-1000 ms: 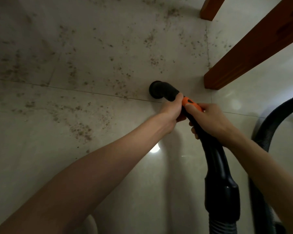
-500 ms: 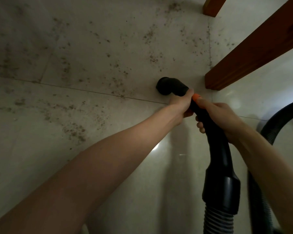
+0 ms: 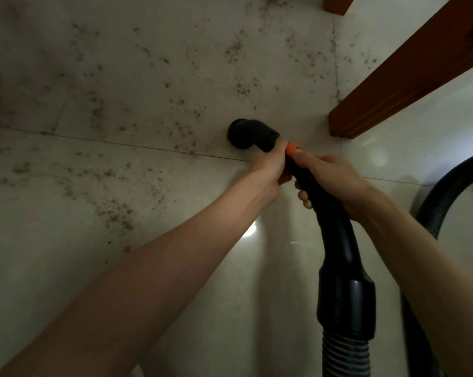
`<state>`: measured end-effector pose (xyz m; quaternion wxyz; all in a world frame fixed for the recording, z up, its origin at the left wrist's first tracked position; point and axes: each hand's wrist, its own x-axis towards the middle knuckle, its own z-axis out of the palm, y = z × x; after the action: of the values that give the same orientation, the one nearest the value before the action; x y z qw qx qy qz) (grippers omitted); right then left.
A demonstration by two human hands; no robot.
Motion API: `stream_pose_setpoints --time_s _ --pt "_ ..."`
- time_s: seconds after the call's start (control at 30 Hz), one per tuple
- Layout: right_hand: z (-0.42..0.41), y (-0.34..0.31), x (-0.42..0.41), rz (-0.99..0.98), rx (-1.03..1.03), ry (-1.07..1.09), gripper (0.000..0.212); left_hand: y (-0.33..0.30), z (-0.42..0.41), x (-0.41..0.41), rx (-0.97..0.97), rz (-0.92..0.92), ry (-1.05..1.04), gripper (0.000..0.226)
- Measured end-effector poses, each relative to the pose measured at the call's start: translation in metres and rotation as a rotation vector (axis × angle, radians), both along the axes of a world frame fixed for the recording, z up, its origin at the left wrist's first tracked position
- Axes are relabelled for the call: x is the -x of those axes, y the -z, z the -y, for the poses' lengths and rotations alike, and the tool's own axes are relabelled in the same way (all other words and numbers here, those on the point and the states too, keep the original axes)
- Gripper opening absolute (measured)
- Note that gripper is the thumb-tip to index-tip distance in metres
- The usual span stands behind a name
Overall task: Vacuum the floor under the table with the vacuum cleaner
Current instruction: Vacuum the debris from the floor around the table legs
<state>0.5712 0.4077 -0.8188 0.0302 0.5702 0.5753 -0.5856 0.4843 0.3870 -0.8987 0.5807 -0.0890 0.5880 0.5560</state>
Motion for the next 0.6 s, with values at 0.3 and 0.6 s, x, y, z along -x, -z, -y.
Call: stream_pose_setpoints --time_s 0.3,0.6 --pt "-0.015 0.009 0.008 0.063 -0.172 0.159 0.042 -0.008 -0.038 0.010 -0.002 -0.058 0.144 0.050" --pt "-0.030 0.009 0.041 -0.046 -0.168 0.143 0.036 -0.006 -0.053 0.043 -0.017 -0.068 0.000 0.048"
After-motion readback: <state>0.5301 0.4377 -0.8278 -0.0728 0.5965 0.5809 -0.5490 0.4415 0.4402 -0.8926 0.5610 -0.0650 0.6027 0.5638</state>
